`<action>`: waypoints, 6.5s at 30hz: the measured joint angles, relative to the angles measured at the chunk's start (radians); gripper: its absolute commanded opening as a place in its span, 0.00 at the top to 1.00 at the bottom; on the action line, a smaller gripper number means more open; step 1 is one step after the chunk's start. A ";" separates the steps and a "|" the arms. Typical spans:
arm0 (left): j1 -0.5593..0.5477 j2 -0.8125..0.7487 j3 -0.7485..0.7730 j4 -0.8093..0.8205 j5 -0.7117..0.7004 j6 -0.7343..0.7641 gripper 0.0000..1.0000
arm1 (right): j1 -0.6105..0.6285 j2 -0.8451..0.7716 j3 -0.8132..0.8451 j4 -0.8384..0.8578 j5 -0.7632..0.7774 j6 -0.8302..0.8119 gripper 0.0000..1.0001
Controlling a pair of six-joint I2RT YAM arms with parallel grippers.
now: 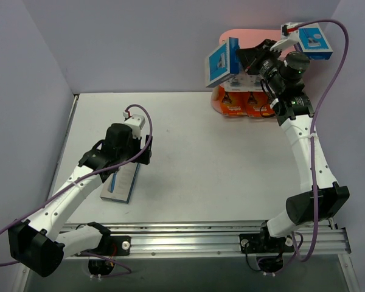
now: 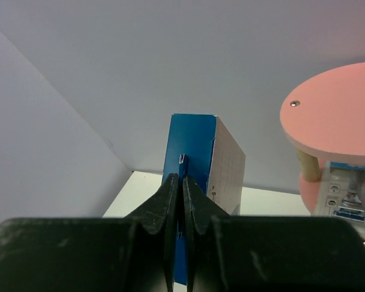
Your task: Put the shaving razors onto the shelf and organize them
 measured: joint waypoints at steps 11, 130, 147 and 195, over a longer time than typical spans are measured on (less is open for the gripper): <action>0.000 0.000 0.000 0.000 0.000 0.000 0.06 | 0.001 0.000 -0.021 0.125 -0.006 0.053 1.00; -0.040 0.074 0.002 -0.001 0.048 0.000 0.06 | 0.043 0.097 -0.439 0.598 0.952 0.532 0.55; -0.040 0.073 0.002 -0.002 0.040 0.001 0.06 | -0.056 0.098 -0.367 0.413 0.663 0.597 0.44; -0.040 0.069 0.008 -0.005 0.039 0.003 0.06 | -0.063 0.069 -0.441 0.511 0.800 0.805 1.00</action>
